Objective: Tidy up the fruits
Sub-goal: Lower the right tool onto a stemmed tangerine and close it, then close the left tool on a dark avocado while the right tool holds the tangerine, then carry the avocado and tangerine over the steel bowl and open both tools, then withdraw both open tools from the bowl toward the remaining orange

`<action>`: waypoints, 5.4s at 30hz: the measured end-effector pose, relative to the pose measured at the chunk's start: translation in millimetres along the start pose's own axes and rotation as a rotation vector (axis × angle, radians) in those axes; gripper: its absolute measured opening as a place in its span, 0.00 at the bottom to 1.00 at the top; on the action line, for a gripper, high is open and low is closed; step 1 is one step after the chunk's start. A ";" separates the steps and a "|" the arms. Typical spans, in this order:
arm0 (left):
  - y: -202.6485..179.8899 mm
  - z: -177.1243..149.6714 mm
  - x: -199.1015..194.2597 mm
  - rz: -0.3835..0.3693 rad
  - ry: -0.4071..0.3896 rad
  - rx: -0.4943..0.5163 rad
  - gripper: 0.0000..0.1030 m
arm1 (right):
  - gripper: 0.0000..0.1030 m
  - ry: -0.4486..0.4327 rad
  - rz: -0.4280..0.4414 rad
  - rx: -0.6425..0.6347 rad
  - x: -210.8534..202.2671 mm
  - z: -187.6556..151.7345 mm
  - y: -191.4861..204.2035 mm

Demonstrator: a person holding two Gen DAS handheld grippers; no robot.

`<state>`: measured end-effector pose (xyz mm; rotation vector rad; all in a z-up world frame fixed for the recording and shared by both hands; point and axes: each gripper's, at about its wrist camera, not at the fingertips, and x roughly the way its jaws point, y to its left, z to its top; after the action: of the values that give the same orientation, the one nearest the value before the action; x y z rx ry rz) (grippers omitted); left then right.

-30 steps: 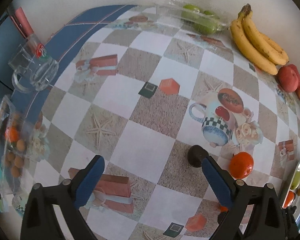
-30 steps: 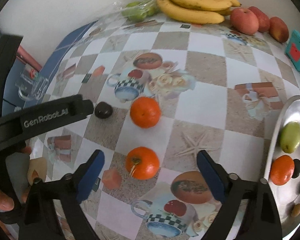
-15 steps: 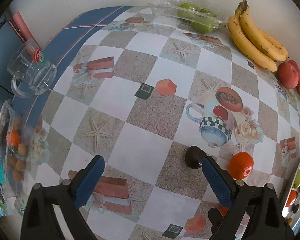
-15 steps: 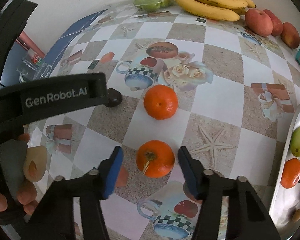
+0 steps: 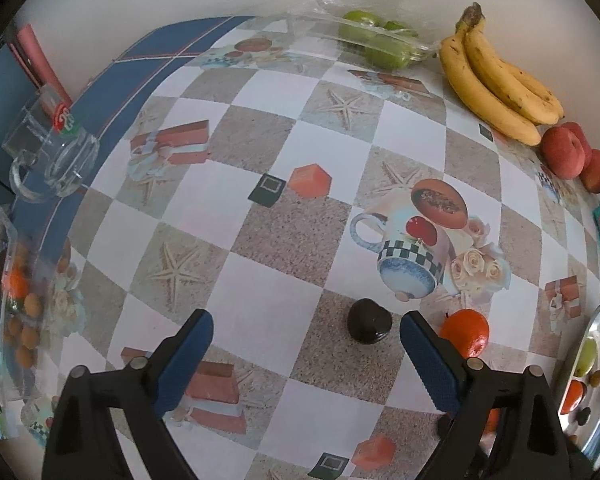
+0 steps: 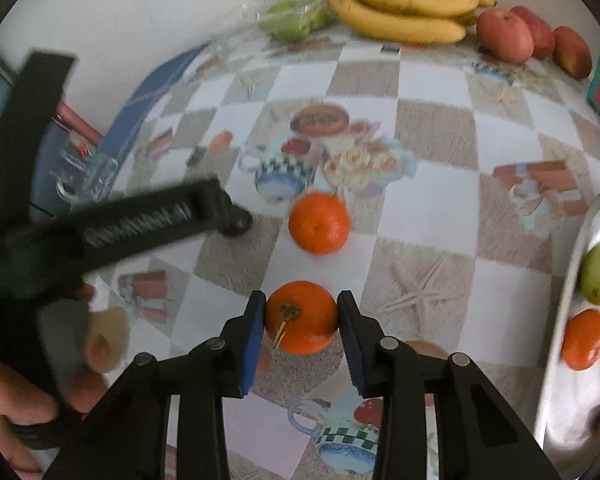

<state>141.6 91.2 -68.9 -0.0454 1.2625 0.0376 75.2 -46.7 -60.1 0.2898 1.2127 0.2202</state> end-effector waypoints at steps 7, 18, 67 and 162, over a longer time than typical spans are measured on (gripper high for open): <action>-12.4 0.1 2.9 -0.005 -0.013 0.043 0.81 | 0.37 -0.047 -0.058 0.086 -18.6 7.3 -34.3; -29.9 -1.7 10.0 -0.016 0.000 0.088 0.45 | 0.37 -0.096 -0.031 0.226 -40.3 10.2 -74.2; -21.6 5.2 9.1 -0.125 0.035 0.009 0.26 | 0.37 -0.099 -0.011 0.245 -43.3 8.4 -79.2; -144.9 -35.6 -61.6 -0.243 -0.086 0.217 1.00 | 0.97 -0.230 -0.294 0.585 -119.2 -34.8 -216.1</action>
<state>96.8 -55.6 -19.0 -0.0090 1.1616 -0.3039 5.0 -284.9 -38.1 0.6186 1.0537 -0.4231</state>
